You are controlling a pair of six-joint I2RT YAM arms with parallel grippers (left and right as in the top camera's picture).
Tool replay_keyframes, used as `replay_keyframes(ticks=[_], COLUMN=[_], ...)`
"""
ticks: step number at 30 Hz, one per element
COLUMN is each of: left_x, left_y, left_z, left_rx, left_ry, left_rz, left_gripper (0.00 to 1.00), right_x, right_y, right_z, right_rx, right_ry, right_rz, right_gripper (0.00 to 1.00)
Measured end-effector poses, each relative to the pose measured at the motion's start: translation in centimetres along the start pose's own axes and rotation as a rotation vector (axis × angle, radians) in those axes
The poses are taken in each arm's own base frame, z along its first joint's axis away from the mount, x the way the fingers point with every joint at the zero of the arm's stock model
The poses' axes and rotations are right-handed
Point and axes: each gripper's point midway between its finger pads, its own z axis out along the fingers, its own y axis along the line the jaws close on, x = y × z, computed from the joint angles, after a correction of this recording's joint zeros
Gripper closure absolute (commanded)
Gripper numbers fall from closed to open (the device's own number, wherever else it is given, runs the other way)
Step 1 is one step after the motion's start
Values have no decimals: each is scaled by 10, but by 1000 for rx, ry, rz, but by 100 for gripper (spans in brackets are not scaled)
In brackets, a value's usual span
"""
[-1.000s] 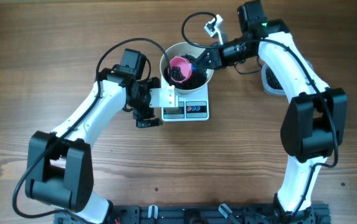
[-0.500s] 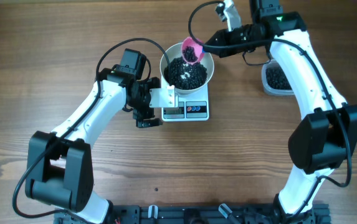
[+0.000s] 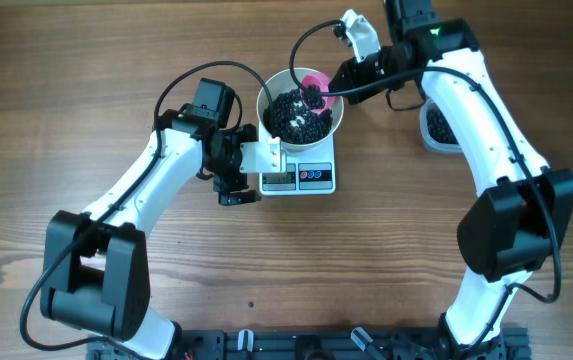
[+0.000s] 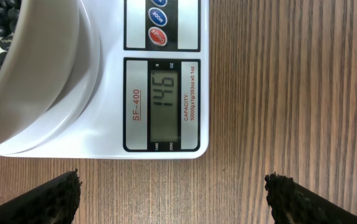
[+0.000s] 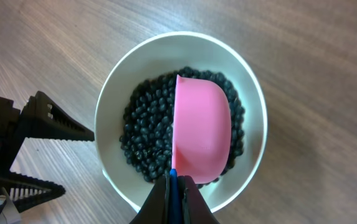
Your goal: Scoop item into bowl and weigh 150g on scale
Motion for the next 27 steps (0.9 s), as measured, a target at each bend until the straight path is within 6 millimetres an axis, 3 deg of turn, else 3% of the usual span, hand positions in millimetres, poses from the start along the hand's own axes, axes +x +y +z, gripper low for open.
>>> replay_keyframes(ticks=[6,14,27], left_x=[0,0,0], left_y=[0,0,0], left_z=[0,0,0], left_rx=[0,0,0], left_ry=[0,0,0], left_rz=[0,0,0], left_gripper=[0,0,0], right_x=[-32,-32,-34], right_y=[13,15,28], right_z=[-28,-25,-24], right_rx=[29,106,29], right_ry=[-70,-38,-65], right_rz=[-201,-361,-354], right_gripper=[96,96,96])
